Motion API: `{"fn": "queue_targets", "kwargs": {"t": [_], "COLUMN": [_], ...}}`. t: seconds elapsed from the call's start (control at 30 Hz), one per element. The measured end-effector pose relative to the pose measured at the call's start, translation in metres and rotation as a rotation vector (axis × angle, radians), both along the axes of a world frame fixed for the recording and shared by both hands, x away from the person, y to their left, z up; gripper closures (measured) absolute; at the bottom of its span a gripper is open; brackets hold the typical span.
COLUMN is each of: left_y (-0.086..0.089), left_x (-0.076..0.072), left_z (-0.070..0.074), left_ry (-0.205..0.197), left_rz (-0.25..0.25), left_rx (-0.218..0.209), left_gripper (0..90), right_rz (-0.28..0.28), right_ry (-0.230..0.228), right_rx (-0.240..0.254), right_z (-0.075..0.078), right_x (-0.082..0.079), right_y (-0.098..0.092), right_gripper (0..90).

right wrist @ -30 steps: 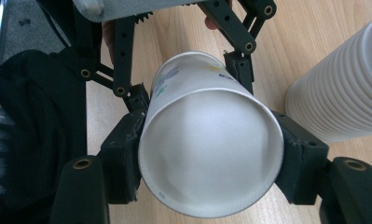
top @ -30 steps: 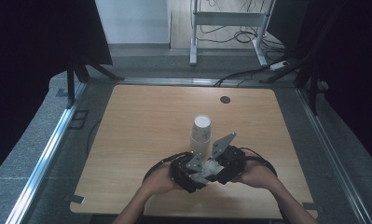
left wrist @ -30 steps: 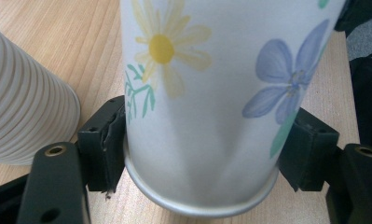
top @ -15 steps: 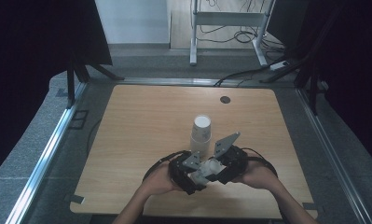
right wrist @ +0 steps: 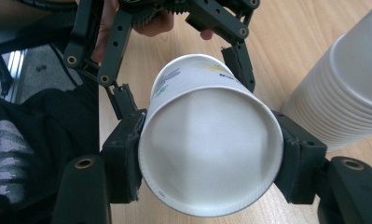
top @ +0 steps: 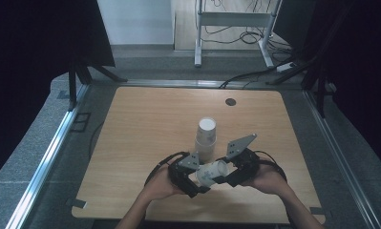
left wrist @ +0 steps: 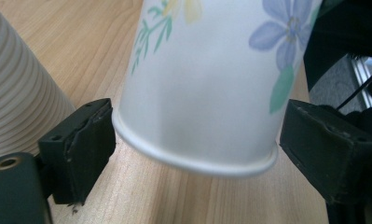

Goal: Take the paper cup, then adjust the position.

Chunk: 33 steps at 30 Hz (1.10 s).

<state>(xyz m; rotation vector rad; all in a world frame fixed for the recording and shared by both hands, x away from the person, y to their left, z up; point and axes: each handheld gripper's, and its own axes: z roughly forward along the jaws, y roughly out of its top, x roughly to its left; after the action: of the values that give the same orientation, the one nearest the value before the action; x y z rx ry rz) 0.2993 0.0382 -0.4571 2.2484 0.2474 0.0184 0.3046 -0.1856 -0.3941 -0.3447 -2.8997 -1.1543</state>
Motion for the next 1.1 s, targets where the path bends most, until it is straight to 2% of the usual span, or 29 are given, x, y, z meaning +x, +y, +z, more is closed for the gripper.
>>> {"fn": "queue_targets", "kwargs": {"t": [0.4, 0.7, 1.1], "left_y": [0.013, 0.02, 0.022], "left_x": [0.001, 0.0, 0.002], "left_z": [0.002, 0.004, 0.001], "left_ry": [0.03, 0.052, 0.07], "left_rz": [0.033, 0.028, 0.034], "left_rx": [-0.112, -0.202, -0.272], "left_gripper": [8.8, 8.8, 9.5], "right_rz": [-0.026, -0.037, -0.042], "right_ry": [0.003, -0.001, 0.002], "right_rx": [0.105, 0.199, 0.303], "right_z": [0.001, -0.001, -0.008], "right_x": [-0.001, -0.004, -0.007], "right_y": [-0.015, -0.027, -0.037], "right_gripper": [35.3, 35.3, 35.4]}}
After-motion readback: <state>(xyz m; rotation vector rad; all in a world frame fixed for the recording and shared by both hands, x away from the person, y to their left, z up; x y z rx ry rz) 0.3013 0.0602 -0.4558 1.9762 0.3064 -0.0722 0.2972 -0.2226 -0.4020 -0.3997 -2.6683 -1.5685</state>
